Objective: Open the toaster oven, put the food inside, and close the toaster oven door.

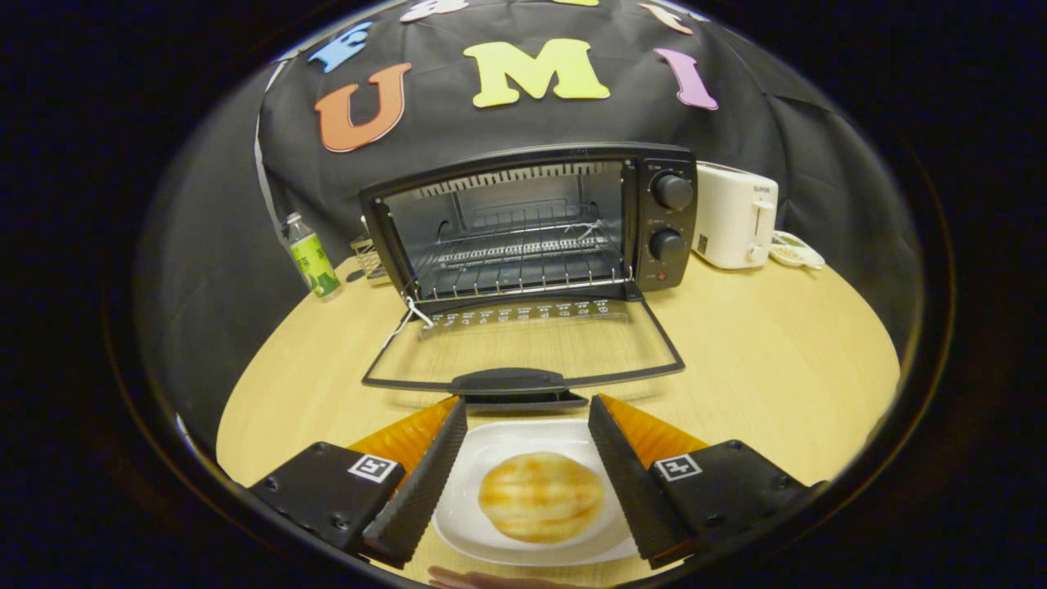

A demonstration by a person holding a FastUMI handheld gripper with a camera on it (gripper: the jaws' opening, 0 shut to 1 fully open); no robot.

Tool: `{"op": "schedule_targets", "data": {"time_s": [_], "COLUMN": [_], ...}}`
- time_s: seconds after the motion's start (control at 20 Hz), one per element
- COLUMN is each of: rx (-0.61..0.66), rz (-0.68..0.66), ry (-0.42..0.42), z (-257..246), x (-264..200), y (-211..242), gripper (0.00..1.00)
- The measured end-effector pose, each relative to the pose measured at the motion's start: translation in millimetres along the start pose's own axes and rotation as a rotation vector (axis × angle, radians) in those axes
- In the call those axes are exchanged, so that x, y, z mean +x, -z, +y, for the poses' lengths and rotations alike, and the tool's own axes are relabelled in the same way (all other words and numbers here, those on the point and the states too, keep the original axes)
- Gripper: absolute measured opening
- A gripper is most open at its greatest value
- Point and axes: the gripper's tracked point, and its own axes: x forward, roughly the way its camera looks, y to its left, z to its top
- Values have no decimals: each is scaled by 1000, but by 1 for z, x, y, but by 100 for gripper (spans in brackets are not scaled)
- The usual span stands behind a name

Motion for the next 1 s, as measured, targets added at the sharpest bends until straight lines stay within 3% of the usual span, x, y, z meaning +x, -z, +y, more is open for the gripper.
{"op": "schedule_targets", "data": {"time_s": [0.4, 0.55, 0.8, 1.0], "rx": [-29, -28, -110, -91], "rz": [-62, -115, -114, -39], "ry": [0, -49, -33, 42], "z": [-16, -12, -4, -14], "x": [-52, -57, -51, -38], "y": [33, 45, 56, 73], "gripper": [99, 98, 98, 98]}}
